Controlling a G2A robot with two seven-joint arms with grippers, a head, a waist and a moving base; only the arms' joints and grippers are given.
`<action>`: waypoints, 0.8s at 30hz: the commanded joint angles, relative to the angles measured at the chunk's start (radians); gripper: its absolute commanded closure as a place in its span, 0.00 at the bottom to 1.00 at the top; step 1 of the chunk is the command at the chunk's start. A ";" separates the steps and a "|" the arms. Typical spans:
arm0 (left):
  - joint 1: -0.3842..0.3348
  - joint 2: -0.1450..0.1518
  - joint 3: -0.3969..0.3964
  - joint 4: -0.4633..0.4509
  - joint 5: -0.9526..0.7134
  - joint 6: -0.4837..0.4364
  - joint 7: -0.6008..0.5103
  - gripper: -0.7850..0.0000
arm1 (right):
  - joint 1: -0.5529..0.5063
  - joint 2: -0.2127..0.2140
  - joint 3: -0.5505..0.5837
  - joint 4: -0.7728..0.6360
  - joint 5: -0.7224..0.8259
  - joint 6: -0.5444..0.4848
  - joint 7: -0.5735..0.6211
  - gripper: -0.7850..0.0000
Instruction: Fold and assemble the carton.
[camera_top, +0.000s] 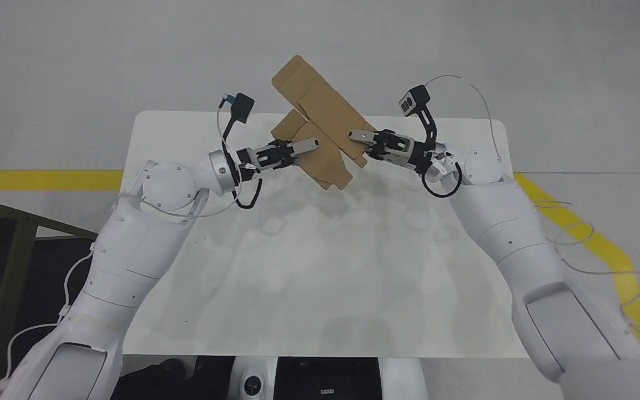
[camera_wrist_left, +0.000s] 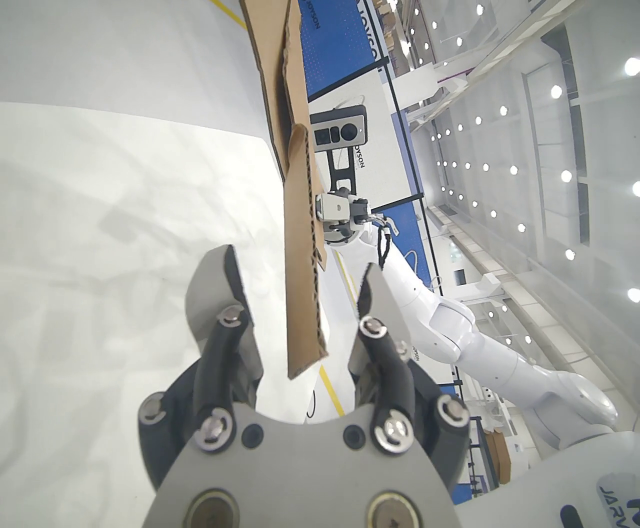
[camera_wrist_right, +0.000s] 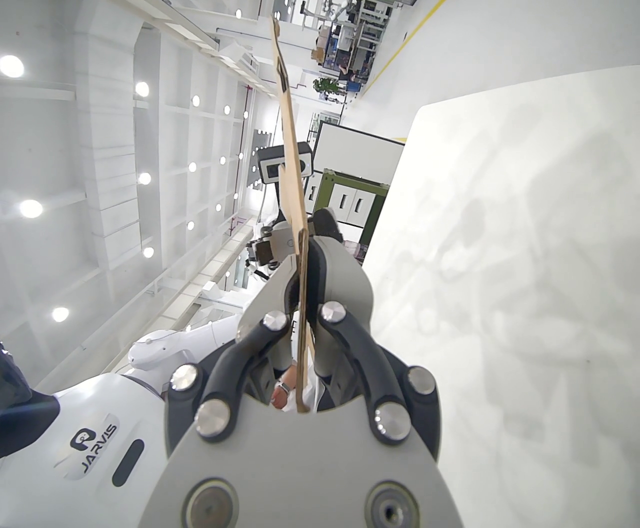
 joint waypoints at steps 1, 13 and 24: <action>-0.001 -0.001 -0.003 0.003 -0.010 0.007 -0.005 1.00 | 0.001 -0.002 0.003 0.006 -0.004 -0.001 0.001 1.00; -0.016 -0.006 -0.014 0.025 -0.031 0.053 -0.032 1.00 | 0.000 -0.003 0.044 0.028 -0.006 -0.023 0.024 0.00; -0.141 0.000 -0.035 0.183 -0.050 0.075 -0.279 1.00 | -0.039 0.066 0.115 -0.104 -0.139 0.016 0.084 0.00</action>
